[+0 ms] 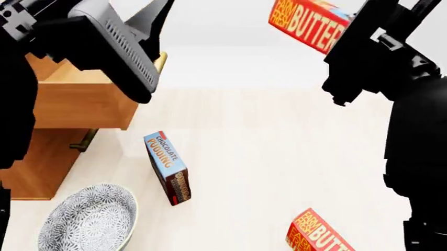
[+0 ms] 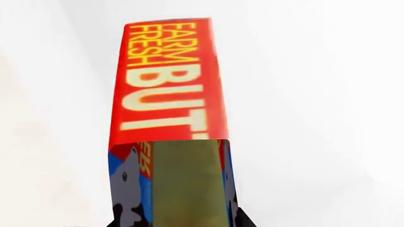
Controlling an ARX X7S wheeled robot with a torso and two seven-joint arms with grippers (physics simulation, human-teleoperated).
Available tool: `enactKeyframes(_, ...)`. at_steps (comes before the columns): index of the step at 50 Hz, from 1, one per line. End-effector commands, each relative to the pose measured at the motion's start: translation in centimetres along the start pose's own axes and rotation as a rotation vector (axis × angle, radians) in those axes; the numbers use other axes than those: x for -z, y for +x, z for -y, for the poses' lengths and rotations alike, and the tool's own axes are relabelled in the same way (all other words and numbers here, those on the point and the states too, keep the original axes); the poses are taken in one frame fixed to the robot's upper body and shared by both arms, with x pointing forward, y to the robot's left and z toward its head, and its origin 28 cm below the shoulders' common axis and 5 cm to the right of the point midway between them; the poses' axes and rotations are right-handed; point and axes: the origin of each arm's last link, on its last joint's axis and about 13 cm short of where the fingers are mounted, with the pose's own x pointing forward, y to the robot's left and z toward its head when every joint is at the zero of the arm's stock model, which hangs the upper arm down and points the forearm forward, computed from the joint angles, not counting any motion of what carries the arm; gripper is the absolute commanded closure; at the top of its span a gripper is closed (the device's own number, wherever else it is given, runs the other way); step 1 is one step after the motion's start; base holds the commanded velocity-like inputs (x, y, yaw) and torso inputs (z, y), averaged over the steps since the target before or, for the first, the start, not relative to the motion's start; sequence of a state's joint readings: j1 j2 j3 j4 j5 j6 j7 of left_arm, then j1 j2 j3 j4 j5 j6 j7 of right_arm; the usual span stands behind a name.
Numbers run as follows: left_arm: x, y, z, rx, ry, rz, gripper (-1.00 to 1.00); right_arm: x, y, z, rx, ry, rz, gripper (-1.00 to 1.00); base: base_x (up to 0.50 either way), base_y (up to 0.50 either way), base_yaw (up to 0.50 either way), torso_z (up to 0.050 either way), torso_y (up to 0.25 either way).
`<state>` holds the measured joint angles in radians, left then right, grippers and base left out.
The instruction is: Put the butter at the front in the top drawer of the cabinet and close it.
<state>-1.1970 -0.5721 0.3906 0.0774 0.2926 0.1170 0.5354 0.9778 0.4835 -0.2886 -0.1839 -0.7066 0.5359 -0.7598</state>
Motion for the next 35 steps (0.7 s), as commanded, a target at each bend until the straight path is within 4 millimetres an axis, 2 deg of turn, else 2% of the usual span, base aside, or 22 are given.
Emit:
enactKeyframes(1,0.1,3.2,-2.4,0.151,0.164,0.076,-1.00,-1.1,-0.9,2.5,0.148,-0.283,0.037,1.00,0.00,0.00,0.00,0.000,0.000)
enactKeyframes(11,0.3,3.5,0.0,0.211,0.167,0.117,-1.00,-1.0,-1.0,2.9,0.159,-0.355,0.051,1.00,0.00,0.00,0.00,0.000,0.001)
enactKeyframes(28,-0.7,2.9,3.5,0.344,0.110,0.173,-1.00,-1.8,-1.7,3.1,0.171,-0.418,0.057,1.00,0.00,0.00,0.00,0.001,0.002)
enactKeyframes(35,-0.8,2.9,4.4,0.356,0.103,0.178,-1.00,-1.9,-1.7,2.4,0.151,-0.423,0.074,1.00,0.00,0.00,0.00,0.000,0.001)
